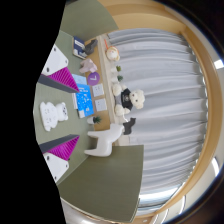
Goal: Unplug charger
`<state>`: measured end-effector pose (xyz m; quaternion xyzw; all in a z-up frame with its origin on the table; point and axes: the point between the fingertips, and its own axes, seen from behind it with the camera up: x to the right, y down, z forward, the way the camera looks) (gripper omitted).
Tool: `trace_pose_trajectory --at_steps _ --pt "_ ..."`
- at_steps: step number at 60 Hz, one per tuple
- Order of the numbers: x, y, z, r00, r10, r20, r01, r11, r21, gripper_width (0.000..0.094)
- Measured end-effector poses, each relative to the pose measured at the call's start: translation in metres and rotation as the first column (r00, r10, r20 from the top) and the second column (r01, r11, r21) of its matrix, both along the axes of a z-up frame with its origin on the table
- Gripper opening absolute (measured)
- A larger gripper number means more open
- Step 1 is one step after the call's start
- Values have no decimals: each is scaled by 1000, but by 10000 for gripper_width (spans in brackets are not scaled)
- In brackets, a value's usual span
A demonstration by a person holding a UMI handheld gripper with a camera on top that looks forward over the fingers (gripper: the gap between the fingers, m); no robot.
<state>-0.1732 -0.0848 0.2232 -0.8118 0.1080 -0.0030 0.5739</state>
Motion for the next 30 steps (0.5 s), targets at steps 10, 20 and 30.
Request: trace_pose_trajectory --at_steps 10,20,30 --pt "-128 -59 -39 993 120 -1 -120 991 -54 841" --pt "-224 -106 -80 973 231 0 -228 963 -145 853" --pt "-274 -130 -79 947 318 47 -308 939 -154 863"
